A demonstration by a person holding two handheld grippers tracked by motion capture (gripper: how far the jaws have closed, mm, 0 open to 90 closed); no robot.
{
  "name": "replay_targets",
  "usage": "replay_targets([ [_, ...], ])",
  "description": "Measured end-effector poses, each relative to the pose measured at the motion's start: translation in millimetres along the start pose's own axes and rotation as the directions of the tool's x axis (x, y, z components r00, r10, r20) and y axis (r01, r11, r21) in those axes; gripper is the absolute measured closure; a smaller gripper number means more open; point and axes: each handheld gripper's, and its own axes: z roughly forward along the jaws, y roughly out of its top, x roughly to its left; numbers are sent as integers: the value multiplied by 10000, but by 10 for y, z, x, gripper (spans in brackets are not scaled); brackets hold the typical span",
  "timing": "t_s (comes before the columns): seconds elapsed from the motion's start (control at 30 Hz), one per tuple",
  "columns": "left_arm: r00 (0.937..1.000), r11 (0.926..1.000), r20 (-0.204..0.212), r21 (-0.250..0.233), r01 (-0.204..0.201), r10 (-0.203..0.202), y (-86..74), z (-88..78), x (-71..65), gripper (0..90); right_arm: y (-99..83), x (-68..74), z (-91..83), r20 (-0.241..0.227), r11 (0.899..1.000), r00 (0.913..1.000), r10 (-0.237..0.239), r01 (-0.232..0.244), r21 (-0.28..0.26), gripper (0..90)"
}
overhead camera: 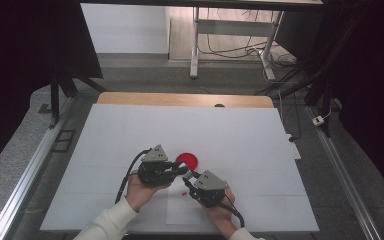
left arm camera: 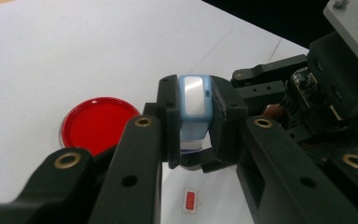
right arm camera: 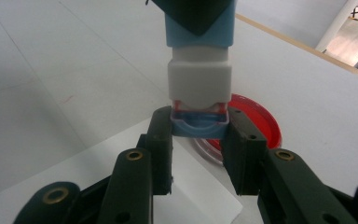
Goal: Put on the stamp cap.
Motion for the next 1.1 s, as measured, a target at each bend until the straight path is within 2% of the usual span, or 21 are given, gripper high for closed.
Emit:
replay_targets([
  [0.63,9998,10000,-174,53,-11,12,-22,28,-3,754,-10,20,-6,166,10000,9998,-79,79,0,646],
  [0.93,9997,9997,-38,-62,245,-245,-35,46,0,755,-12,33,-6,331,9999,9993,-160,158,39,645],
  [1.1,9997,9997,-82,-62,228,-229,-44,58,-5,755,-17,34,-4,438,9998,9988,-194,192,53,646],
])
